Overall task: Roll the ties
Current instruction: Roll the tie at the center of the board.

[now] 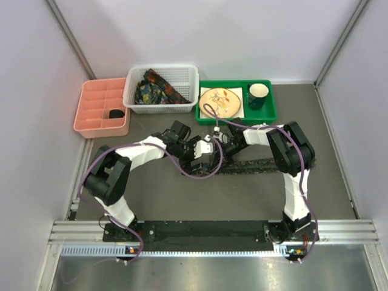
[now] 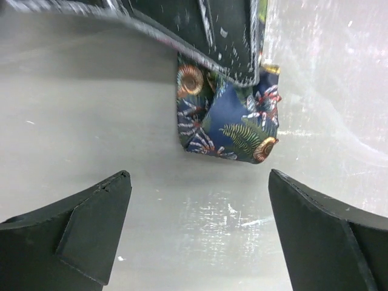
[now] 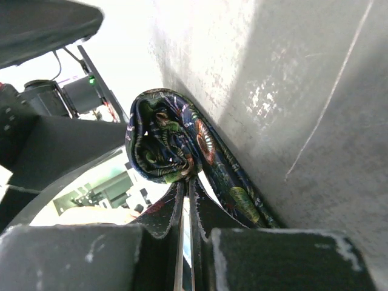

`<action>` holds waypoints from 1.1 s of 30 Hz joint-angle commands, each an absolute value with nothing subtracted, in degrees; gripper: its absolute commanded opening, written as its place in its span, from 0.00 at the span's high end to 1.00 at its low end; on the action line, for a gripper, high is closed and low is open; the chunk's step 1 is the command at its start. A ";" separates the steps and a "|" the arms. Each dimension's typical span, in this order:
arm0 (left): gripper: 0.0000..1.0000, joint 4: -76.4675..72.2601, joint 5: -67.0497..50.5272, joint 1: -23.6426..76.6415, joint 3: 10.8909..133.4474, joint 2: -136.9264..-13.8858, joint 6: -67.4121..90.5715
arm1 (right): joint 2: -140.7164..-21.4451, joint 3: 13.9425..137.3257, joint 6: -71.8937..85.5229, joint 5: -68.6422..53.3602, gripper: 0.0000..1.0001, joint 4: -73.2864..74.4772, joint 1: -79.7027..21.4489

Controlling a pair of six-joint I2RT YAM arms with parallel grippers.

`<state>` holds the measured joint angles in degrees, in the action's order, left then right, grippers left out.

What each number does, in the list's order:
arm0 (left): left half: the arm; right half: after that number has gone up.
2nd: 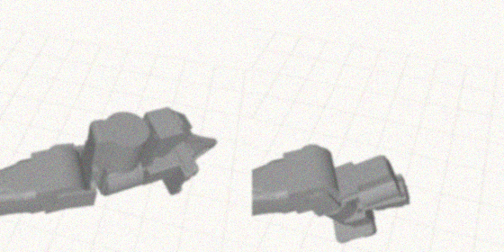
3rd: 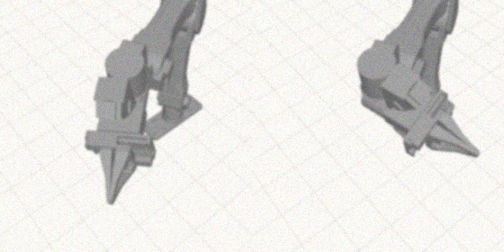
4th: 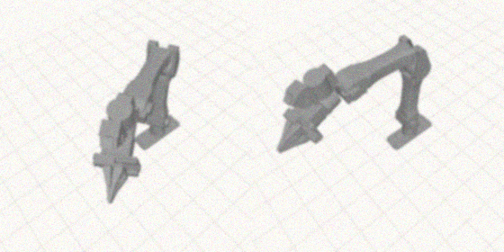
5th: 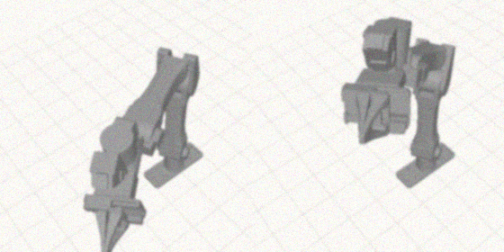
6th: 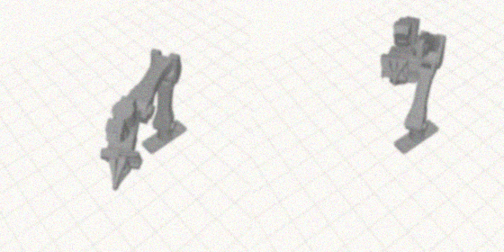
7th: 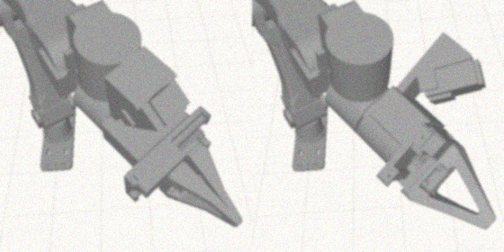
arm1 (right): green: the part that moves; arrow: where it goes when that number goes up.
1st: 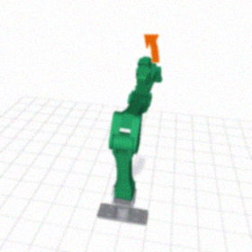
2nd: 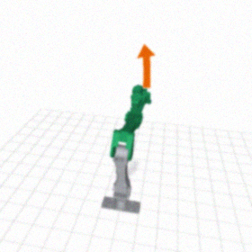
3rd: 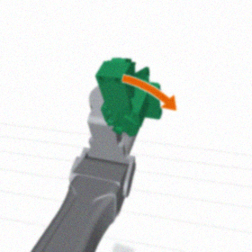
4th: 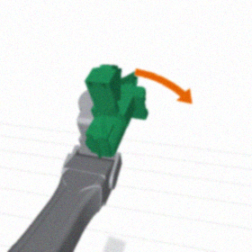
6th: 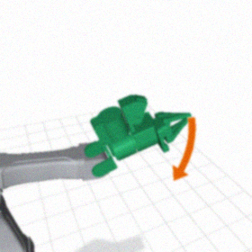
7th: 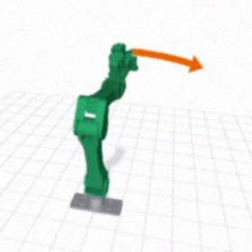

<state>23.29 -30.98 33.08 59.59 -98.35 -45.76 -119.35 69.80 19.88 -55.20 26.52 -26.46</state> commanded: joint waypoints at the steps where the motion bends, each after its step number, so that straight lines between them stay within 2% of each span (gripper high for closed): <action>1: 0.01 16.43 -35.06 33.75 58.01 -95.45 -46.32 | -116.90 68.91 18.28 -53.35 1.00 23.47 -26.37; 5: 0.01 18.81 -36.48 34.89 60.55 -98.69 -46.50 | -116.28 68.99 18.90 -53.53 1.00 22.68 -26.37; 16: 0.02 21.53 -29.63 40.34 65.38 -105.73 -45.00 | -114.35 68.55 20.30 -54.49 1.00 20.30 -26.28; 18: 0.12 23.19 -29.01 40.69 66.09 -106.70 -45.26 | -114.08 68.55 20.22 -54.67 1.00 20.22 -26.28; 19: 0.22 23.81 -28.74 40.69 66.79 -107.05 -45.35 | -114.17 68.64 20.30 -55.10 1.00 20.04 -26.37; 21: 0.32 25.13 -28.30 40.69 67.23 -107.40 -45.35 | -113.82 68.47 20.30 -55.28 1.00 20.04 -26.28; 22: 0.44 25.57 -28.30 40.69 67.58 -107.40 -45.26 | -113.64 68.47 20.22 -55.37 1.00 20.04 -26.28; 24: 0.54 26.10 -27.51 40.69 67.59 -107.31 -45.18 | -113.20 68.12 19.95 -55.46 1.00 19.95 -26.19; 28: 0.53 27.51 -25.23 40.69 66.45 -107.32 -46.40 | -112.94 67.50 19.95 -55.98 1.00 19.95 -26.10; 31: 0.59 27.33 -25.49 40.69 65.92 -107.14 -46.76 | -113.03 68.20 19.43 -56.78 1.00 21.44 -26.02; 32: 0.60 27.33 -25.58 40.69 65.92 -107.14 -46.76 | -112.77 68.64 19.08 -56.78 0.98 22.32 -25.67; 33: 0.62 27.25 -25.66 40.69 65.92 -107.14 -46.84 | -111.98 68.64 18.81 -56.78 0.88 23.11 -25.06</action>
<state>23.83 -27.59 40.77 66.35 -106.67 -45.71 -116.03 68.14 20.58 -55.40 21.45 -26.09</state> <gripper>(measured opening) 0.421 0.016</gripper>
